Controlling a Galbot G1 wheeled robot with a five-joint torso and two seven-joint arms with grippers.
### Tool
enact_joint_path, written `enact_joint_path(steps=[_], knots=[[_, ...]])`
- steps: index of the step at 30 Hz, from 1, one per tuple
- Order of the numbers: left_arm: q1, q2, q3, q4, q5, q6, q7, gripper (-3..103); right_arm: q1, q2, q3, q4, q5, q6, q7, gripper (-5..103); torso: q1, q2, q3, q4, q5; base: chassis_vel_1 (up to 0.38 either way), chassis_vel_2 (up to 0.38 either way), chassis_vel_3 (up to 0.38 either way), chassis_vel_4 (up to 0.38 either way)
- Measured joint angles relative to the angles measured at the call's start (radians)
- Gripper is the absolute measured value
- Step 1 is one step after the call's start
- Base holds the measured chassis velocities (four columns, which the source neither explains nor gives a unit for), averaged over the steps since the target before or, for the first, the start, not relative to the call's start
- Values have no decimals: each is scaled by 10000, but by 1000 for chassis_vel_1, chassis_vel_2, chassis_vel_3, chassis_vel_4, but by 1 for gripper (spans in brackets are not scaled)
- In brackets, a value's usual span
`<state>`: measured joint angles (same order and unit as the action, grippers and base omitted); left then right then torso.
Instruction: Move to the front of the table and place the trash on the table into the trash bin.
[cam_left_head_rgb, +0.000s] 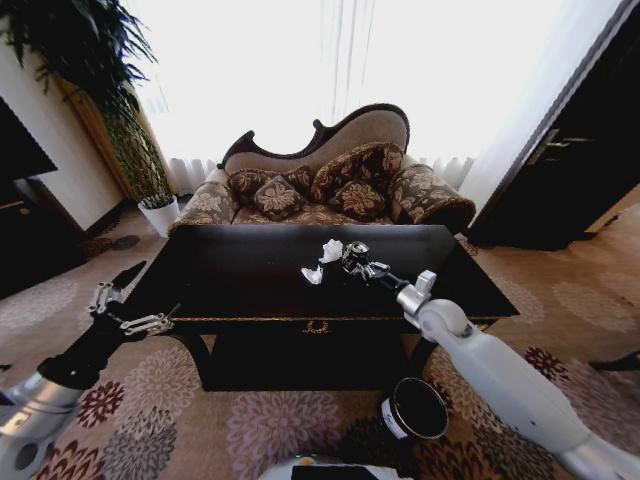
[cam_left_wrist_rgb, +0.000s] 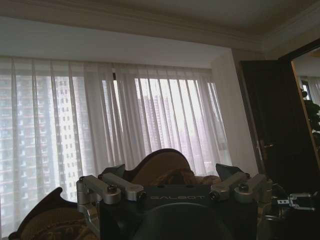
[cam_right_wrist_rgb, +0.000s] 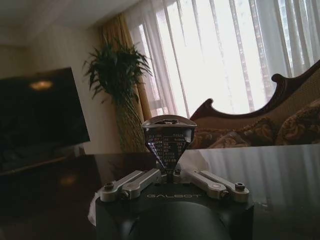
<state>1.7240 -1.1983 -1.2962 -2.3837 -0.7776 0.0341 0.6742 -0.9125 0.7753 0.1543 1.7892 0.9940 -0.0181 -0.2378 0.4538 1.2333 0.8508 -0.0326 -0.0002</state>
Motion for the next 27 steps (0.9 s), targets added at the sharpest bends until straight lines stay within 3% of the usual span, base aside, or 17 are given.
enact_joint_path(steps=[10,13,19,21,23,27], knots=[[-91,46,17,-89,-91,-5,11,100,-1514,372,1781,765,1463,933,-1813,0,0,0,0,2,-2,0,0,0,0],[-121,46,26,-106,-116,-5,13,100,-1867,478,2059,894,1520,1001,-2123,0,0,0,0,0,0,0,0,0,0],[-216,73,95,-134,-180,-5,20,100,-3472,1045,3049,1552,1742,1208,-3715,0,0,0,0,1,0,0,0,0,0],[-227,75,104,-136,-185,-5,20,100,-3694,1108,3142,1629,1740,1242,-3915,0,0,0,0,1,-1,0,0,0,0],[-271,95,132,-141,-214,-5,20,100,-4465,1381,3379,1865,1636,1395,-4764,0,0,0,0,-1,0,0,0,0,0],[-335,129,145,-141,-283,-5,23,100,-5073,1686,3447,2070,1389,1533,-5463,0,-1,-2,0,1,0,0,0,0,0]])
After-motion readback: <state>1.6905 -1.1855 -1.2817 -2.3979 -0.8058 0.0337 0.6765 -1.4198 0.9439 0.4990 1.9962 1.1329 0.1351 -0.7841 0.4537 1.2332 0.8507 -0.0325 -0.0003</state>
